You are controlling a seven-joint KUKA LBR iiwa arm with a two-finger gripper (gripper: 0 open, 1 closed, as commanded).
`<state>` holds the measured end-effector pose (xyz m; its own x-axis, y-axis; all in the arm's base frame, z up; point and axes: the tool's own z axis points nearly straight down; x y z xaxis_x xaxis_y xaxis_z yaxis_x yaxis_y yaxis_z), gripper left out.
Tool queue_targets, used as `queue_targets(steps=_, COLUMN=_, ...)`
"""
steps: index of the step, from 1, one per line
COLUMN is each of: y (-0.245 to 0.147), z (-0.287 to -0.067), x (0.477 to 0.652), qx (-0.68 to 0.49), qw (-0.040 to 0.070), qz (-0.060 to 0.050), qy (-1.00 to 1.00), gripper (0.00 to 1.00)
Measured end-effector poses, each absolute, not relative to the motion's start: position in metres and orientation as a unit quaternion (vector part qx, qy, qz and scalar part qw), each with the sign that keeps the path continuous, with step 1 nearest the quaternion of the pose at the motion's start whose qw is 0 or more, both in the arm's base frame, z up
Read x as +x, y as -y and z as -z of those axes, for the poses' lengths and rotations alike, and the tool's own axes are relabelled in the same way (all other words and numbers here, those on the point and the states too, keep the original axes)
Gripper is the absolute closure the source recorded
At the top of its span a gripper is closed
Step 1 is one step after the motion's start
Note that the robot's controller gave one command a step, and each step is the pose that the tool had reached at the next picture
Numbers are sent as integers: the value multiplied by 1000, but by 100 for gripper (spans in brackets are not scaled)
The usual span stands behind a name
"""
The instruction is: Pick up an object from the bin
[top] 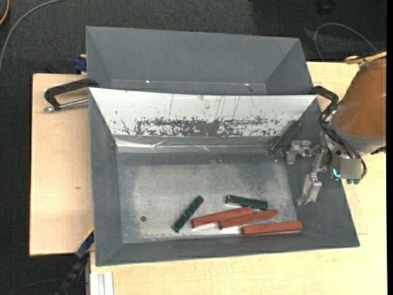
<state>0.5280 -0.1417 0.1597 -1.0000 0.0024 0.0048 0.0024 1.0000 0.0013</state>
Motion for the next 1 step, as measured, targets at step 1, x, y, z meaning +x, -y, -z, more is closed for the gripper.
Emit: queue_targets(steps=1, y=77, z=-68, x=500, qx=79, qw=1, qz=2, qy=997, gripper=0)
